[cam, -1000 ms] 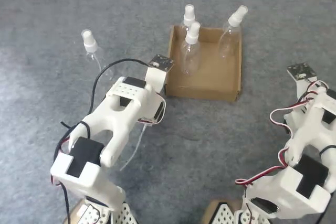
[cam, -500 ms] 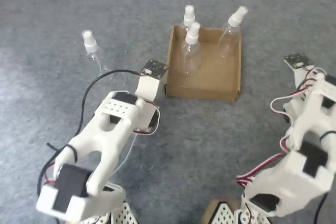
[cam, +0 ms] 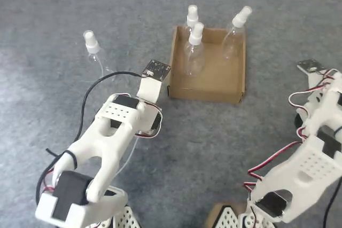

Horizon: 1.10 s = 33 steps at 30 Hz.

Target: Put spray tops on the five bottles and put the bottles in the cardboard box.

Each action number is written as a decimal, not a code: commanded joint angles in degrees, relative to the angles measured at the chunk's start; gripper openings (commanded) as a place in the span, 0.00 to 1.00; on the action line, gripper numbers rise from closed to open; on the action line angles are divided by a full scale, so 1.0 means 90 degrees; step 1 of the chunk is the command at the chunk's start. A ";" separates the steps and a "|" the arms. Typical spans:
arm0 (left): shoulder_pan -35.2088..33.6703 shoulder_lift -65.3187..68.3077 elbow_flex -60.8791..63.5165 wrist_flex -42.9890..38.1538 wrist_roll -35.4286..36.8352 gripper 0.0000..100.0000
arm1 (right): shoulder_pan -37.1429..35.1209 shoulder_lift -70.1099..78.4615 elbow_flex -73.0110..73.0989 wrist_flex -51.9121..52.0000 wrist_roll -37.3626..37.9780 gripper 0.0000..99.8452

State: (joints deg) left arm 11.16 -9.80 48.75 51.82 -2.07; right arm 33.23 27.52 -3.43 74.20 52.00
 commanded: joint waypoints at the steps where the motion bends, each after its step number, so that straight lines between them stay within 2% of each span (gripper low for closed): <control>1: -0.0059 -0.0313 -0.0024 -0.0156 -0.0049 0.01 | 0.0044 -0.0073 -0.0440 0.0122 0.0049 0.09; 5: -0.0068 -0.0371 -0.0024 -0.0137 -0.0039 0.01 | -0.0044 -0.0230 -0.0908 0.0523 0.0020 0.00; 8: -0.0156 -0.0527 -0.0210 -0.0117 -0.0049 0.01 | -0.0171 -0.0777 -0.1143 0.0933 -0.0313 0.01; 13: -0.0908 -0.1573 -0.0337 -0.0107 -0.0010 0.01 | -0.0894 -0.2281 -0.0713 0.1060 -0.0860 0.01; 19: -0.1153 -0.3585 0.0083 0.0176 0.0000 0.01 | -0.2662 -0.4830 0.1270 0.0816 -0.1553 0.01; 25: -0.1172 -0.5910 0.0171 0.0752 0.0225 0.01 | -0.4996 -0.7448 0.3477 0.0161 -0.2344 0.01; 29: -0.1172 -0.7306 0.0142 0.0703 0.0801 0.01 | -0.6628 -0.8601 0.5001 -0.0689 -0.2999 0.01; 33: -0.1172 -0.8342 0.0103 0.0645 0.1055 0.01 | -0.7683 -0.9040 0.5910 -0.1656 -0.3243 0.01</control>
State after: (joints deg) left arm 0.88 -75.47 51.38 58.07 4.79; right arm -29.98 -49.85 46.59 65.49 24.84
